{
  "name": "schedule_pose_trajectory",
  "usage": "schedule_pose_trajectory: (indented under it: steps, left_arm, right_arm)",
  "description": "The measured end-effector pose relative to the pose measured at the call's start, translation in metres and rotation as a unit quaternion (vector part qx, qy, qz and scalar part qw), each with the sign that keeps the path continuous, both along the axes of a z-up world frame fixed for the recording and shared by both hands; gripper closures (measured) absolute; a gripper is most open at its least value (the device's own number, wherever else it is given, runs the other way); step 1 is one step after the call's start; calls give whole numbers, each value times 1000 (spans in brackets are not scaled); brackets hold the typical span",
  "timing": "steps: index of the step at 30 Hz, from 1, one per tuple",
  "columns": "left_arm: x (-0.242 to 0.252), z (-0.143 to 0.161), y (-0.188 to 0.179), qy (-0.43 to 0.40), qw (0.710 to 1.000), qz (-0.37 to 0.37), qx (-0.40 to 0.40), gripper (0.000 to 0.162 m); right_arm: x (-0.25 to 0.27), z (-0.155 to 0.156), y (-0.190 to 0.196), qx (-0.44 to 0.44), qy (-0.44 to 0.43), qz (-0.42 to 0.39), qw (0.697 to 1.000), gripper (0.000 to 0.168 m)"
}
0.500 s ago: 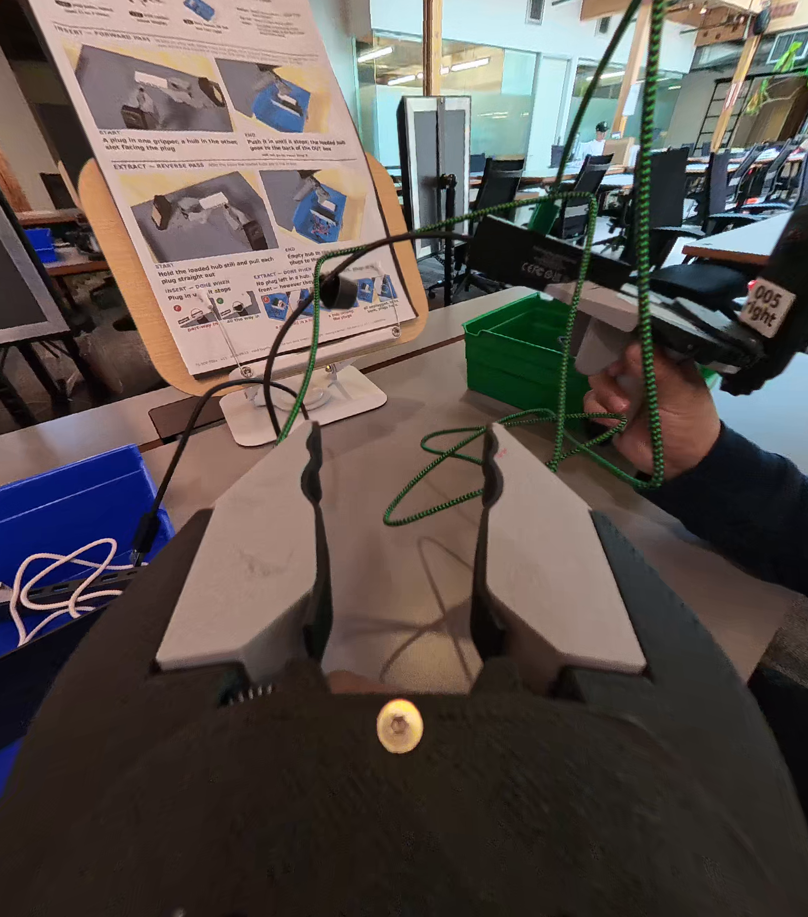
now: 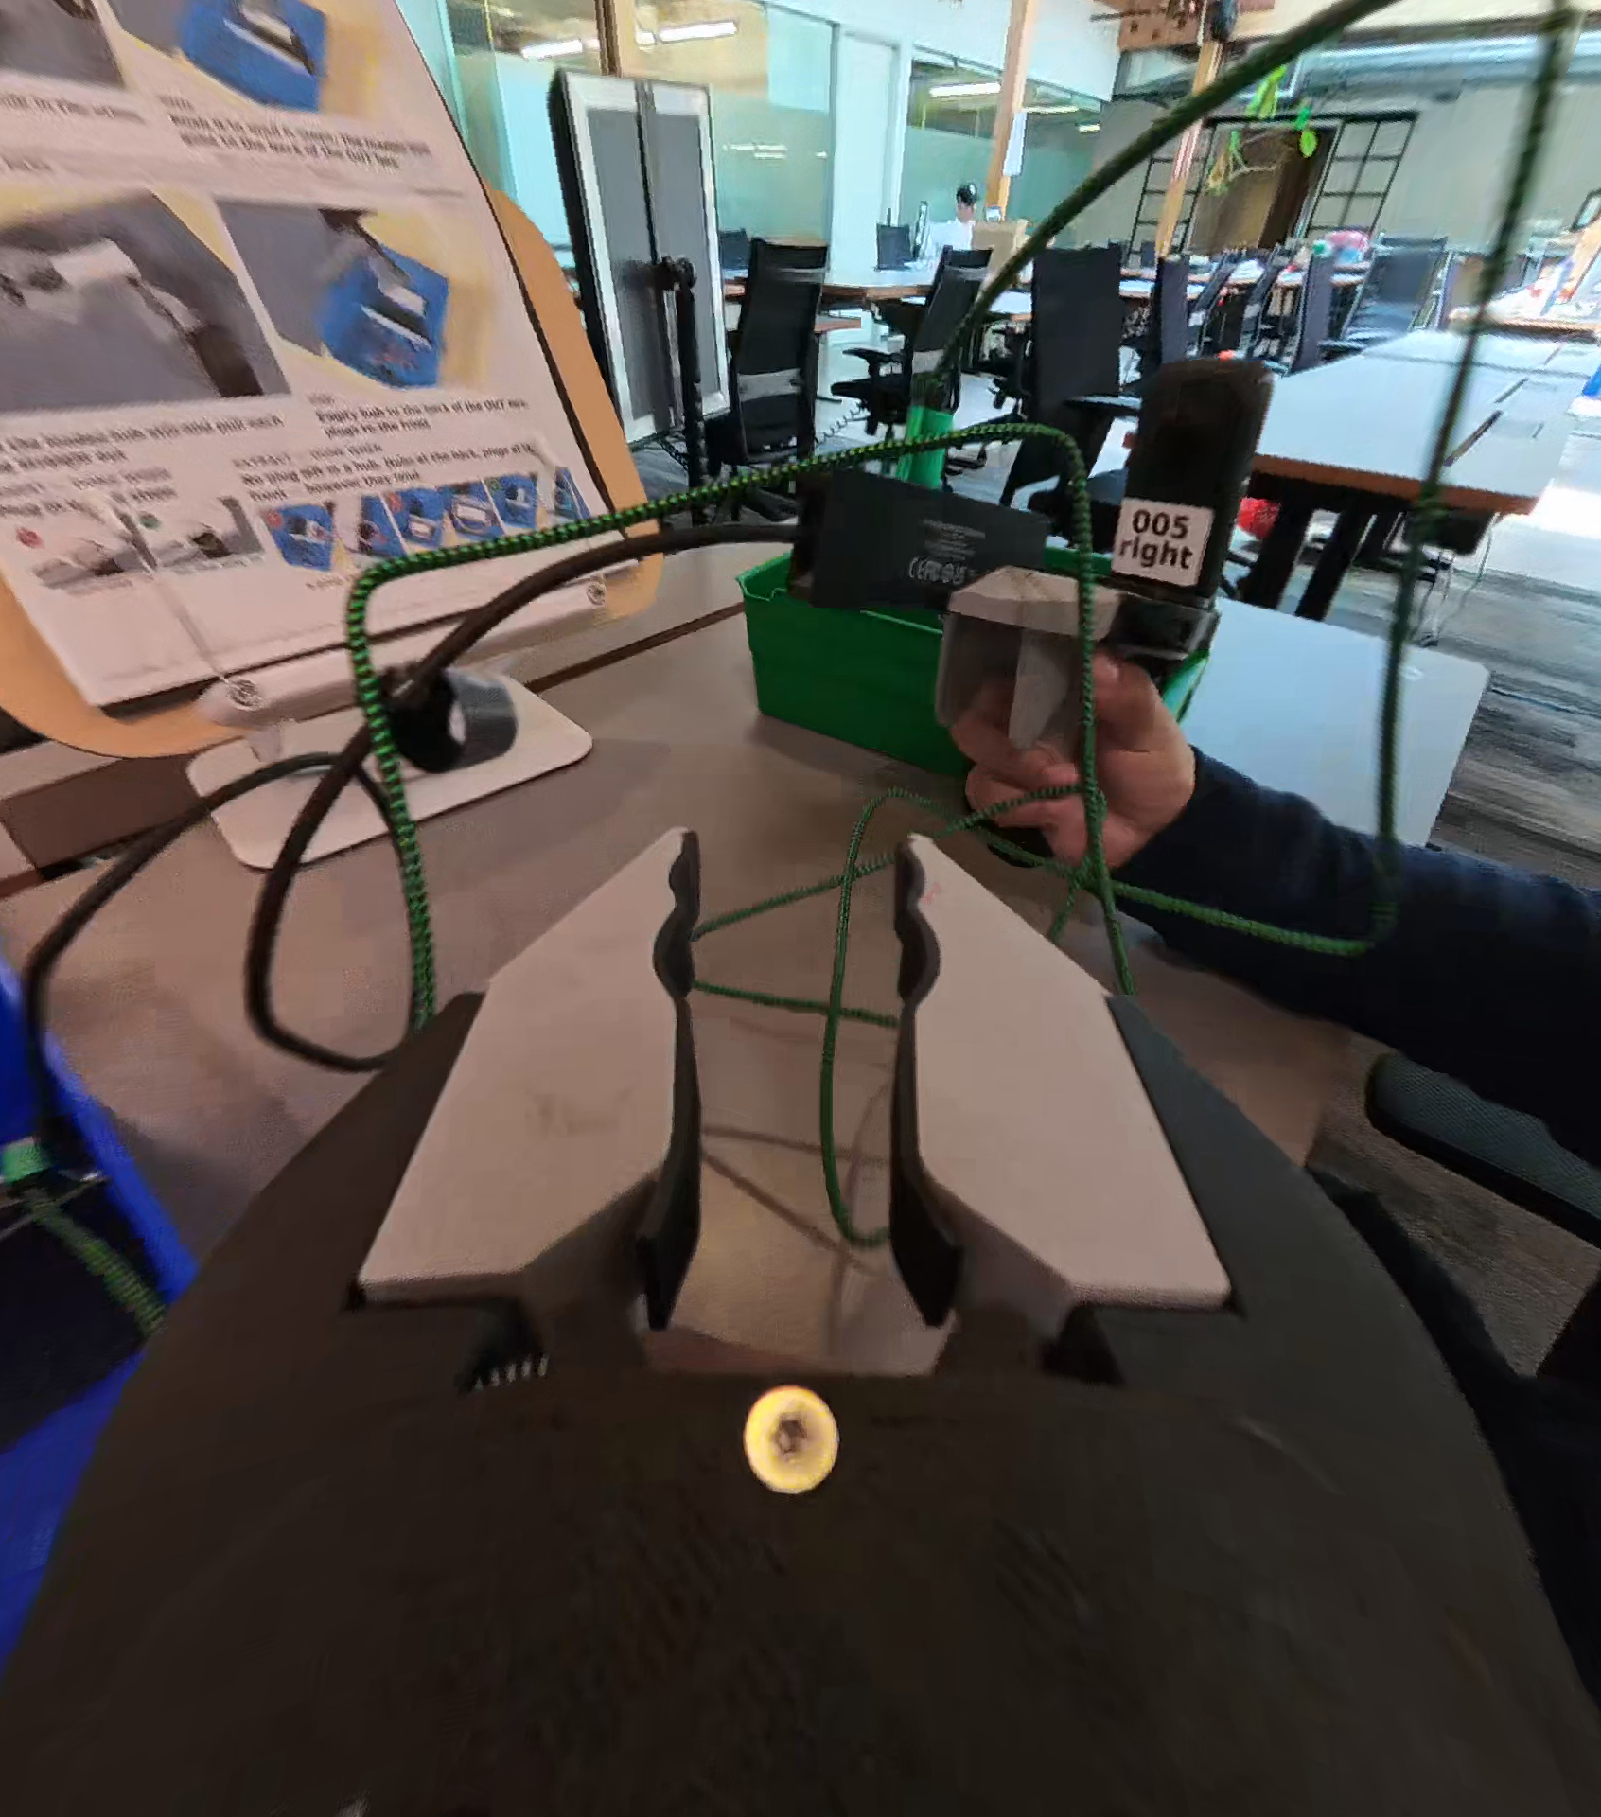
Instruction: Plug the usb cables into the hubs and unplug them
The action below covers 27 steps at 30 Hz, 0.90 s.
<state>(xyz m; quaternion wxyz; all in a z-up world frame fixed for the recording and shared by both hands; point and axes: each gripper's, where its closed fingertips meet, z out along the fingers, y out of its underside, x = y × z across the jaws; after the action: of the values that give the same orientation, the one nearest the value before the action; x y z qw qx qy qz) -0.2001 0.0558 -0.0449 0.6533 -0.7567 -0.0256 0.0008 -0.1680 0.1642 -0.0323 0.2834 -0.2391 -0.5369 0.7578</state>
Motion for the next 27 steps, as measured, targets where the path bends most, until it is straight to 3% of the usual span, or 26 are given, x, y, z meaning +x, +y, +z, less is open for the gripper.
schedule_pose_trajectory:
  steps: [5, 7, 10, 11, 13, 16, 19, 23, 27]
  left_arm:
    - [16, -15, 40, -67, 997, -33, 27, 116]
    - [16, -11, 48, -83, 994, -32, 61, 107]
    - [21, -1, 51, -107, 987, -61, 106, 107]
    - [19, 0, 51, -115, 985, -60, 112, 109]
    - [20, -2, 50, -119, 983, -77, 117, 130]
    - [19, -5, 51, -115, 983, -89, 111, 140]
    - [16, -8, 52, -105, 985, -84, 109, 147]
    - [0, -16, 54, -137, 985, -52, 93, 133]
    - [-20, 5, 35, -179, 969, -39, 165, 128]
  right_arm:
    - [2, -11, -25, 1, -19, 52, 998, 161]
    - [3, -16, -36, 17, -27, 72, 997, 160]
    - [5, -26, -52, 39, -41, 96, 994, 160]
    - [4, -29, -56, 42, -45, 101, 993, 160]
    - [2, -32, -60, 38, -55, 107, 992, 160]
    - [0, -35, -58, 22, -74, 121, 990, 159]
    - [-7, -37, -53, 8, -93, 111, 989, 152]
    - [-10, -37, -47, 54, -61, 50, 995, 161]
    - [-10, -22, -31, 45, -35, 3, 998, 161]
